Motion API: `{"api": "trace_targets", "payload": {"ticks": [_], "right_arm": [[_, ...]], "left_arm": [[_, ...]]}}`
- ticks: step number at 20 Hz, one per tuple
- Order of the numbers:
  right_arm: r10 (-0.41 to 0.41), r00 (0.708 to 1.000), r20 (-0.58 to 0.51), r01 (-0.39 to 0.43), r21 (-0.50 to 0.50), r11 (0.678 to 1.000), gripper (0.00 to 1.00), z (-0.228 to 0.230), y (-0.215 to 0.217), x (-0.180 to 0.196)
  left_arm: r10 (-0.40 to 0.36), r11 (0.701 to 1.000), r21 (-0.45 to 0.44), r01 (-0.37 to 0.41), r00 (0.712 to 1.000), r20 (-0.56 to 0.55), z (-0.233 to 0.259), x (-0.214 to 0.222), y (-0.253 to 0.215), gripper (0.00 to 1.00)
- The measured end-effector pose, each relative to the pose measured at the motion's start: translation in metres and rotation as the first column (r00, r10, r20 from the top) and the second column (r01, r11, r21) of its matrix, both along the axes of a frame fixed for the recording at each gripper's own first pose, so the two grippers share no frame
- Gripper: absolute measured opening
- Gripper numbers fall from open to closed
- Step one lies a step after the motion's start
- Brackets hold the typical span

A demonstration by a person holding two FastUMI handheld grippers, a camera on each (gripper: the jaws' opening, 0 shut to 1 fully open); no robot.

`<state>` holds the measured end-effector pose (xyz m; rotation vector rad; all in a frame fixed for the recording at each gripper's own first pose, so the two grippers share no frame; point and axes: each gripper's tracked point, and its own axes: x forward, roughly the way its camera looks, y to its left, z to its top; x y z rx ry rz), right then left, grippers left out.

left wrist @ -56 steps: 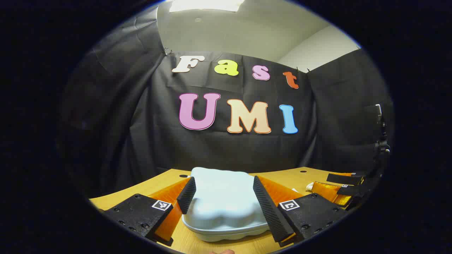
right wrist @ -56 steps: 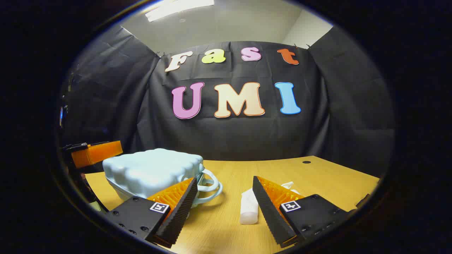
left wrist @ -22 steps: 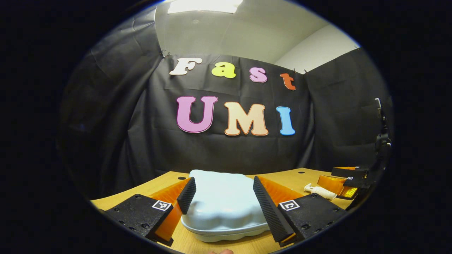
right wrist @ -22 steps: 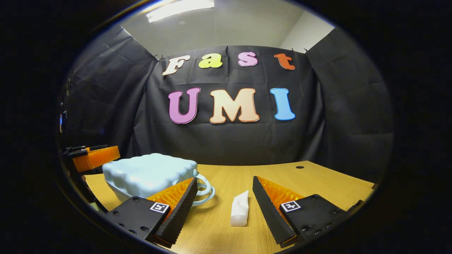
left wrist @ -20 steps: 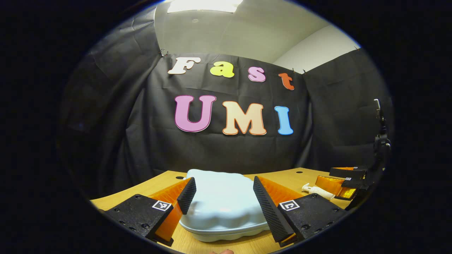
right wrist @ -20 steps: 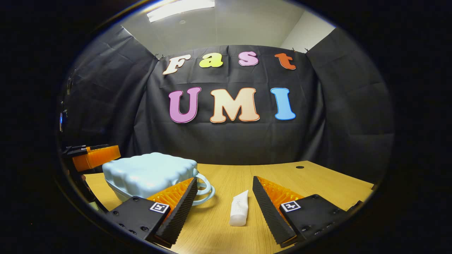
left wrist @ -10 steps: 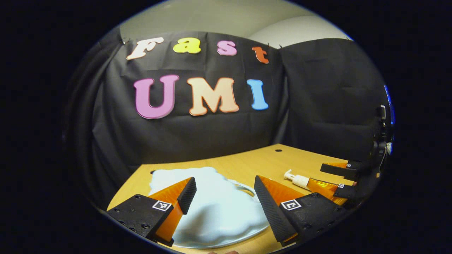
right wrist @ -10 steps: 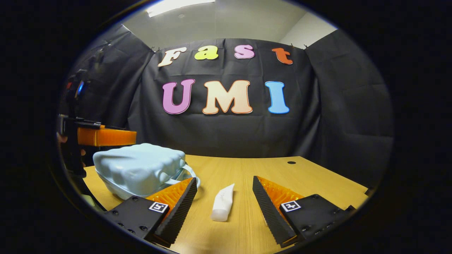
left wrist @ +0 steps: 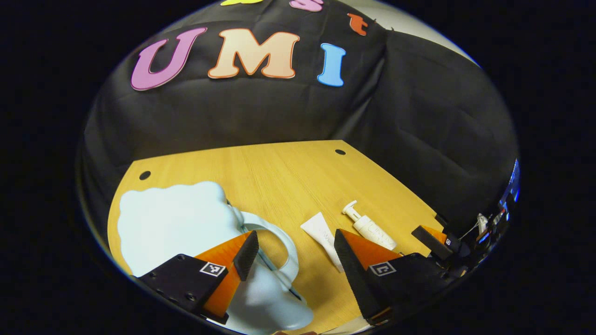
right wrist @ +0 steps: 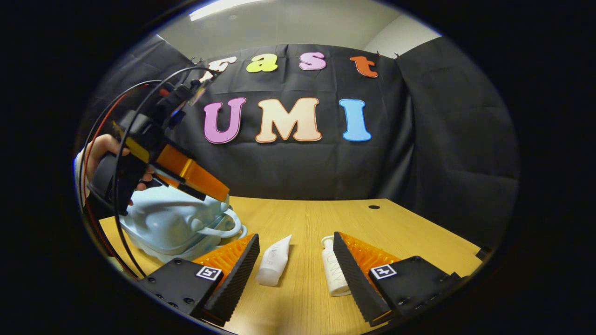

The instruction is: First open the suitcase, pack the skin care products into it, and then close the suitcase.

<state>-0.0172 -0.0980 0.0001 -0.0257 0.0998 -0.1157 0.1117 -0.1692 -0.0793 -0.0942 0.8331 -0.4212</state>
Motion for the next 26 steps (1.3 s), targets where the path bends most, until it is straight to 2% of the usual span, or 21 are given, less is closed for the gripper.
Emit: {"api": "trace_targets", "payload": {"ticks": [4,8,11,14,17,22,23,26], "right_arm": [[0.003,1.0,-0.015,-0.002,0.024,1.0,1.0,-0.005,-0.003,0.002],[0.004,1.0,-0.021,-0.004,0.025,1.0,0.99,-0.005,-0.003,0.0],[0.006,1.0,-0.013,-0.006,0.033,0.999,0.99,-0.002,-0.003,0.0],[-0.001,1.0,-0.004,0.002,0.035,0.999,0.99,0.002,-0.005,-0.001],[-0.017,1.0,0.011,0.016,0.042,0.999,0.99,0.008,-0.017,-0.007],[-0.04,0.999,0.027,0.037,0.084,0.996,0.99,0.014,-0.029,-0.011],[-0.043,0.999,0.031,0.04,0.086,0.995,0.98,0.016,-0.031,-0.012],[-0.048,0.998,0.041,0.044,0.085,0.995,0.98,0.02,-0.033,-0.015]], "left_arm": [[0.007,1.0,0.012,-0.005,0.988,-0.154,-0.021,0.003,-0.01,0.96],[0.035,0.995,0.099,-0.011,0.969,-0.243,-0.042,0.011,-0.015,0.94],[0.1,0.981,0.188,-0.039,0.94,-0.327,-0.058,0.011,-0.013,0.94],[0.157,0.972,0.222,-0.073,0.909,-0.386,-0.071,0.009,-0.017,0.93],[0.193,0.96,0.263,-0.092,0.901,-0.39,-0.079,0.016,-0.013,0.92],[0.224,0.946,0.308,-0.104,0.896,-0.385,-0.088,0.024,-0.009,0.8],[0.231,0.943,0.316,-0.106,0.892,-0.389,-0.089,0.023,-0.01,0.83],[0.255,0.931,0.349,-0.109,0.877,-0.406,-0.094,0.022,-0.008,0.83]]}}
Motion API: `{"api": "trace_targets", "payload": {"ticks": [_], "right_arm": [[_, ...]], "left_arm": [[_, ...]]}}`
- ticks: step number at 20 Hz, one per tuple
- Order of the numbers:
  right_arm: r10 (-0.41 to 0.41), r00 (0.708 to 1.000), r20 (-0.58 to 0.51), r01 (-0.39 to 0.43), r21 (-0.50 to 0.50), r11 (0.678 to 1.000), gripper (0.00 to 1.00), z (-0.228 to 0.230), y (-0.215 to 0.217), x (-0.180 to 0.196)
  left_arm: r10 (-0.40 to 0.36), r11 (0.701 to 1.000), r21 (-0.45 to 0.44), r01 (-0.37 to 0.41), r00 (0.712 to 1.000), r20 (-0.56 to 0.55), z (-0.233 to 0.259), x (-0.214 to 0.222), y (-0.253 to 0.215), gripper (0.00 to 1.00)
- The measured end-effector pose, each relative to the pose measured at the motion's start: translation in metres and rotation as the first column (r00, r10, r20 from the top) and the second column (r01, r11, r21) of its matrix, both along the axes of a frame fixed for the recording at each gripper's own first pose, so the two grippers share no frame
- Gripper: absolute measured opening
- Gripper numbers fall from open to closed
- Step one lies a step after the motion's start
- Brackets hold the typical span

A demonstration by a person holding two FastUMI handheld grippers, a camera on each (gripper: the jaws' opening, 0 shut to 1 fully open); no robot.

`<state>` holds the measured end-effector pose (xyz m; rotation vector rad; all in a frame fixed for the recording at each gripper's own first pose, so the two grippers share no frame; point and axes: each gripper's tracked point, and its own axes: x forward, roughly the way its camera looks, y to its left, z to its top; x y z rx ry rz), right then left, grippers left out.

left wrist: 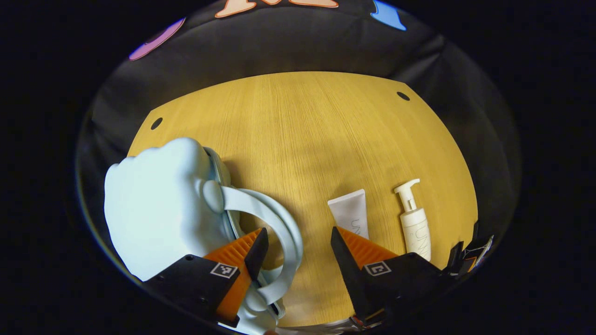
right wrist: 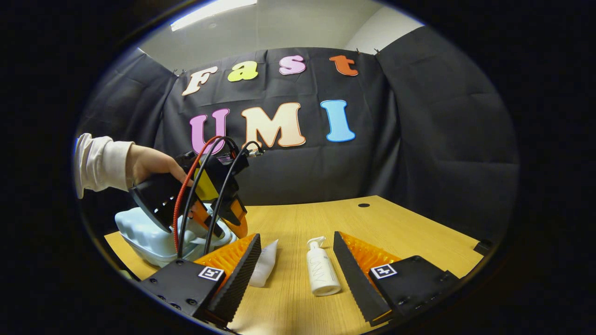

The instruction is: First open the suitcase, pack the skin care products into it, and then close the suitcase.

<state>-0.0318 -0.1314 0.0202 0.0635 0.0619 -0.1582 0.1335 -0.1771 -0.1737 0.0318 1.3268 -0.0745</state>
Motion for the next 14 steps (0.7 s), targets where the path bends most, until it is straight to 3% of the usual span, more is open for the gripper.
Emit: {"api": "trace_targets", "payload": {"ticks": [8,9,10,12,14], "right_arm": [[-0.014,1.0,0.017,0.014,-0.007,1.0,0.98,0.007,-0.01,-0.006],[-0.021,1.0,0.018,0.021,-0.002,1.0,0.98,0.008,-0.013,-0.006],[-0.024,1.0,0.018,0.024,0.006,1.0,0.98,0.007,-0.015,-0.007],[-0.026,1.0,0.014,0.026,0.023,0.999,0.98,0.006,-0.016,-0.007],[-0.025,1.0,0.01,0.024,0.026,0.999,0.99,0.005,-0.015,-0.007]], "left_arm": [[0.051,0.999,0.004,-0.051,0.997,-0.059,-0.017,-0.003,0.001,0.82],[0.054,0.999,0.01,-0.053,0.996,-0.065,-0.018,-0.005,0.006,0.76],[0.058,0.998,0.014,-0.057,0.996,-0.062,-0.018,-0.003,0.009,0.62],[0.063,0.998,0.009,-0.062,0.996,-0.065,-0.017,-0.003,0.013,0.41],[0.048,0.999,-0.017,-0.049,0.997,-0.064,-0.017,-0.003,0.009,0.37]]}}
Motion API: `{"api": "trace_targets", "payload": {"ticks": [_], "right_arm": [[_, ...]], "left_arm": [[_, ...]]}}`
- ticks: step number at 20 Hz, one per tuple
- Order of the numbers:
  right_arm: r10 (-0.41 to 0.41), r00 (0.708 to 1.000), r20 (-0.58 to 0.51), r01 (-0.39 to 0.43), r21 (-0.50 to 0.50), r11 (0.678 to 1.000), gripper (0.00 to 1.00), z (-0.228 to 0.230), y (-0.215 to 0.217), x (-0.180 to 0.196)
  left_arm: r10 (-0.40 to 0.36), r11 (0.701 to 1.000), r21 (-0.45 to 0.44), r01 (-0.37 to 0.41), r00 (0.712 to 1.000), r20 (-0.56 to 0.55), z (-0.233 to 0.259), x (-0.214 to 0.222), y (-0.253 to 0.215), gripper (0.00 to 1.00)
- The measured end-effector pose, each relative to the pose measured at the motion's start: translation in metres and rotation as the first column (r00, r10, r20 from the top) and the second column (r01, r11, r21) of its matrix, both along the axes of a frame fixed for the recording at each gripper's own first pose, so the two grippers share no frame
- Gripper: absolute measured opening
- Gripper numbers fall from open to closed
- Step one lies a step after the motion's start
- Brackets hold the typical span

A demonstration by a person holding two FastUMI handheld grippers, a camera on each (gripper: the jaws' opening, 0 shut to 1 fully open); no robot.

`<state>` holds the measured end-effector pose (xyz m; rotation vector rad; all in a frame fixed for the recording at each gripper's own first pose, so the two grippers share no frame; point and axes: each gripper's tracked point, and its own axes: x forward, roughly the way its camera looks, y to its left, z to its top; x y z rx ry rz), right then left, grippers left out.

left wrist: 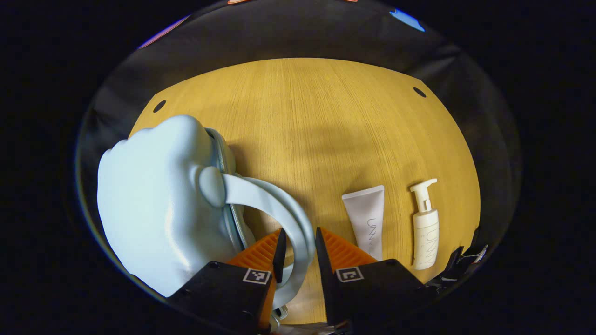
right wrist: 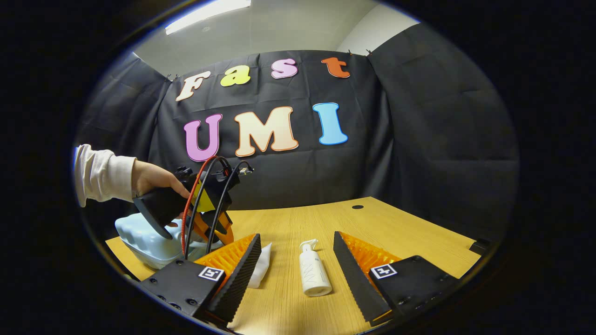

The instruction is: First open the suitcase, pack the skin care products into it, and then close the suitcase.

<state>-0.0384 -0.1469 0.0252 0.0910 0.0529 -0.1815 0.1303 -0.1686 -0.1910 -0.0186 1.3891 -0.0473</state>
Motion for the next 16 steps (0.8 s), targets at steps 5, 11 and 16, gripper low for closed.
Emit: {"api": "trace_targets", "payload": {"ticks": [5,11,16], "right_arm": [[0.012,1.0,-0.002,-0.012,-0.031,0.999,0.98,0.0014,0.0044,-0.0001],[0.006,1.0,0.0,-0.005,-0.022,1.0,0.99,0.0024,0.0002,-0.0019],[0.003,1.0,0.002,-0.003,-0.022,1.0,0.98,0.0026,0.0002,-0.0023]], "left_arm": [[-0.032,0.999,0.012,0.032,0.999,0.001,0.0033,0.0004,-0.0032,0.25],[-0.026,1.0,-0.005,0.026,1.0,-0.006,0.004,-0.0017,-0.003,0.23],[-0.039,0.999,0.016,0.039,0.999,-0.003,0.0071,-0.0007,0.0014,0.24]]}}
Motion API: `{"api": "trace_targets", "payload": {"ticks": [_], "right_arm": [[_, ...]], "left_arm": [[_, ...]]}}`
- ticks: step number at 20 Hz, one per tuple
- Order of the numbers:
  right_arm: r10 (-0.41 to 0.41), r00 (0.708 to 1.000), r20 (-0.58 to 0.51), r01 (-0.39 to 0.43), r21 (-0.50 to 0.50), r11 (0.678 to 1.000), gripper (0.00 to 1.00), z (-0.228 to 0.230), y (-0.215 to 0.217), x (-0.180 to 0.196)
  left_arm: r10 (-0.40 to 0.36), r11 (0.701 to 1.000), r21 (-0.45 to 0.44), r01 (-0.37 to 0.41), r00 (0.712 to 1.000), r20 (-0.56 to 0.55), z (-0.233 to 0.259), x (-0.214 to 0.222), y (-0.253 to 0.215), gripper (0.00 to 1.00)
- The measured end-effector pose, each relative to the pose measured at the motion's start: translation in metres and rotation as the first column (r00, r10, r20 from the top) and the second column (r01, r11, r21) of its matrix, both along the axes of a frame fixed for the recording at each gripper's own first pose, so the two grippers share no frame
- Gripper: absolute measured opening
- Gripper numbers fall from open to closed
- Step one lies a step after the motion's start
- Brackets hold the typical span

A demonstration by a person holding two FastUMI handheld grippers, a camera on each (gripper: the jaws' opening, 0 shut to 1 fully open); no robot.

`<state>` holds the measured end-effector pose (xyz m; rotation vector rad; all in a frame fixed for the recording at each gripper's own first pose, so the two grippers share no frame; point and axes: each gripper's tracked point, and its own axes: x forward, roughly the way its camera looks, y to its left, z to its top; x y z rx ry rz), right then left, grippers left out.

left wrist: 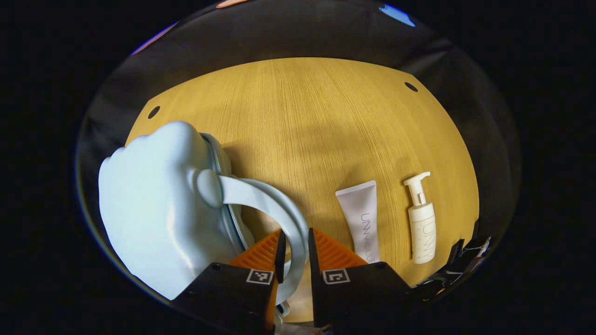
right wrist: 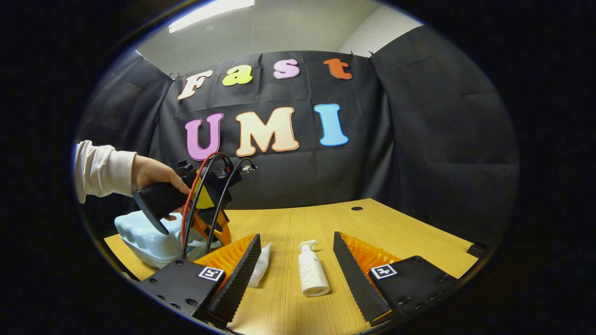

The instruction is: First open the suitcase, pack the skin care products into it, and then close the suitcase.

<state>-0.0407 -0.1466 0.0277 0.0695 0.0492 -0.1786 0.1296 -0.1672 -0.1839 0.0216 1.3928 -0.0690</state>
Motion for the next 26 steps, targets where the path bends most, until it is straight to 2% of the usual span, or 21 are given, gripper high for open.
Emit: {"api": "trace_targets", "payload": {"ticks": [3,6,7,8,9,14,18,21,26], "right_arm": [[0.004,1.0,0.0,-0.004,-0.01,1.0,0.98,0.002,0.002,0.0],[0.008,1.0,-0.004,-0.008,-0.015,1.0,0.98,-0.001,0.003,0.001],[0.009,1.0,-0.004,-0.009,-0.015,1.0,0.98,-0.001,0.003,0.001],[0.009,1.0,-0.006,-0.009,-0.014,1.0,0.98,-0.001,0.003,0.0],[0.008,1.0,-0.006,-0.009,-0.014,1.0,0.98,0.0,0.003,0.0],[0.003,1.0,-0.006,-0.003,-0.015,1.0,0.98,-0.001,-0.001,-0.001],[-0.002,1.0,-0.01,0.002,-0.014,1.0,0.98,-0.003,-0.003,-0.001],[0.004,1.0,-0.02,-0.004,-0.013,1.0,0.98,-0.006,-0.001,0.001],[0.025,0.999,-0.048,-0.027,-0.036,0.999,0.98,-0.014,0.011,0.004]], "left_arm": [[-0.001,1.0,0.01,0.001,1.0,0.0,0.001,0.0,0.005,0.24],[-0.002,1.0,-0.018,0.002,1.0,-0.003,-0.001,-0.001,0.001,0.28],[-0.001,1.0,-0.027,0.001,1.0,-0.009,-0.003,-0.002,0.0,0.26],[-0.001,1.0,-0.026,0.001,1.0,-0.012,-0.004,-0.003,0.0,0.17],[0.0,1.0,-0.026,0.0,1.0,-0.017,-0.003,-0.003,0.001,0.18],[-0.007,1.0,-0.01,0.007,1.0,-0.007,0.001,-0.001,-0.001,0.02],[-0.036,0.999,0.006,0.035,0.999,0.033,0.012,0.003,-0.005,0.0],[-0.016,0.999,-0.042,0.019,0.997,0.072,0.045,0.006,0.001,0.0],[0.05,0.985,-0.171,-0.023,0.987,0.153,0.111,0.01,0.013,0.0]]}}
